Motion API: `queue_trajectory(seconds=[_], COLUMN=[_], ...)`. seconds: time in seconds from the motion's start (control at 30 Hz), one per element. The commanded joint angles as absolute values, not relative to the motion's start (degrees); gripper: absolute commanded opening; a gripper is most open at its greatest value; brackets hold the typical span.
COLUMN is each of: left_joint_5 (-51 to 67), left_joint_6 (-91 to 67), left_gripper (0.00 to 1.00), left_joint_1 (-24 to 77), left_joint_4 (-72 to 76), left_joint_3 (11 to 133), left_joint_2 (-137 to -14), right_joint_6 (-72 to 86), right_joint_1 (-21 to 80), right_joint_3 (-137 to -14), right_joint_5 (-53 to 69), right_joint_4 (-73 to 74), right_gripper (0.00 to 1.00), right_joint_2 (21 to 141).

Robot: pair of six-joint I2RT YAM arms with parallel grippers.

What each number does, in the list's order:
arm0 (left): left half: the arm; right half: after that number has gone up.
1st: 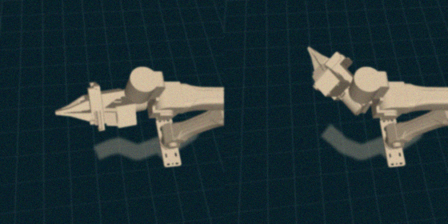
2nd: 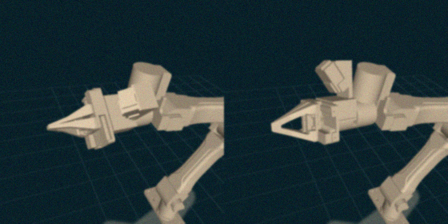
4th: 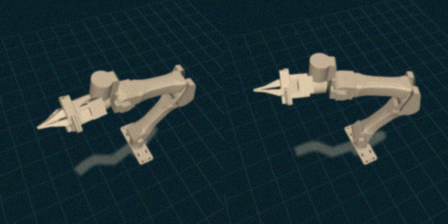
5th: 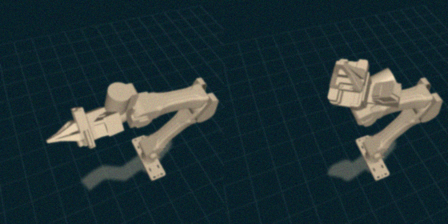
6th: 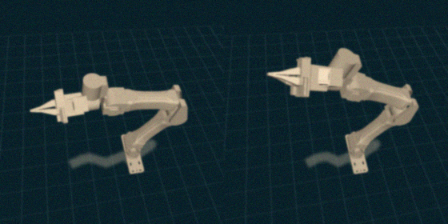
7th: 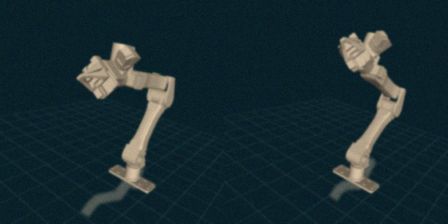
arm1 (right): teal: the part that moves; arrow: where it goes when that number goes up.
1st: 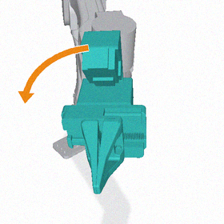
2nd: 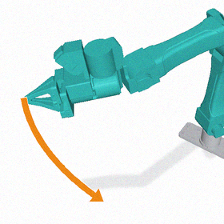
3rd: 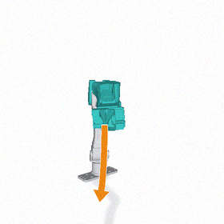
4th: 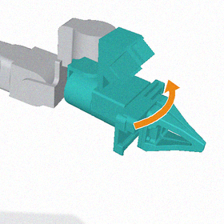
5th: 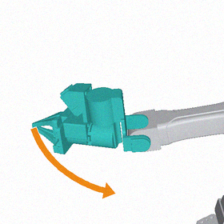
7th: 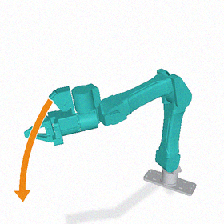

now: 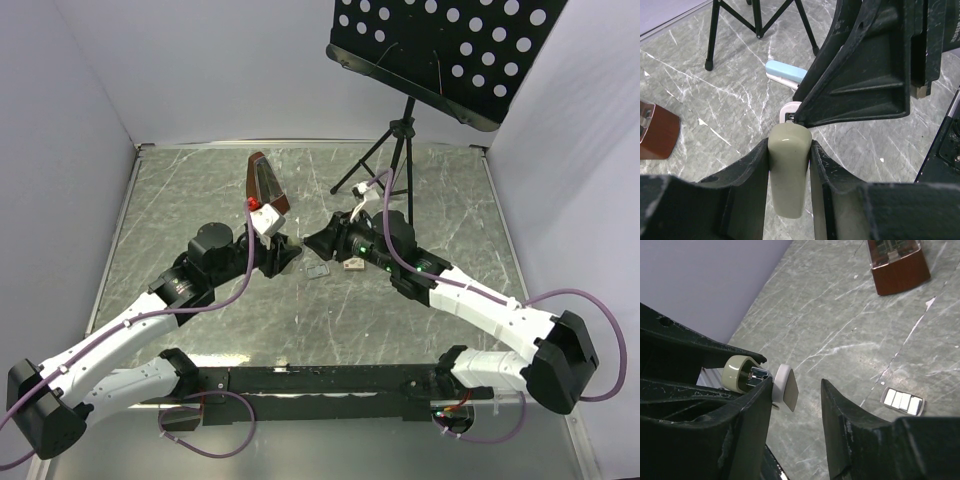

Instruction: Load the staples into the stapler

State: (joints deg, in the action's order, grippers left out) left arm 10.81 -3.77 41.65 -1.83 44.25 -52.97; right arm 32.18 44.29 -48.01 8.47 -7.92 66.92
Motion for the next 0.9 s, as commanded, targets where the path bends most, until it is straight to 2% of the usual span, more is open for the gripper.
queue_trajectory(seconds=[0.0, 0.17, 0.23, 0.27, 0.4, 0.5, 0.87], left_joint_5=[12.6, 13.4, 13.1, 12.7, 11.0, 8.0, 0.5], left_joint_6=[-4.6, -4.7, -4.7, -4.7, -5.1, -5.3, -10.3], left_gripper=[0.01, 0.01, 0.01, 0.01, 0.01, 0.01, 0.01], left_joint_1=[41.7, 41.7, 41.7, 41.7, 41.7, 41.7, 41.7], left_joint_4=[2.5, 2.5, 2.8, 2.8, 2.6, 1.6, 1.5], left_joint_3=[44.7, 44.8, 44.6, 44.6, 44.4, 44.6, 40.7], left_joint_2=[-51.3, -51.0, -50.4, -50.2, -49.2, -47.6, -35.9], right_joint_6=[33.4, 34.6, 35.3, 35.7, 37.6, 41.0, 49.3], right_joint_1=[44.7, 44.8, 44.7, 44.7, 44.4, 42.1, 31.9], right_joint_3=[-49.4, -49.2, -49.3, -49.1, -47.6, -46.3, -41.6], right_joint_5=[7.4, 9.9, 9.9, 9.8, 7.3, 8.0, 12.5], right_joint_4=[-9.9, -12.1, -12.2, -12.5, -13.6, -13.4, -14.6], right_gripper=[0.47, 0.43, 0.38, 0.35, 0.10, 0.00, 0.00], right_joint_2=[68.4, 70.0, 70.5, 70.5, 68.9, 66.6, 55.5])
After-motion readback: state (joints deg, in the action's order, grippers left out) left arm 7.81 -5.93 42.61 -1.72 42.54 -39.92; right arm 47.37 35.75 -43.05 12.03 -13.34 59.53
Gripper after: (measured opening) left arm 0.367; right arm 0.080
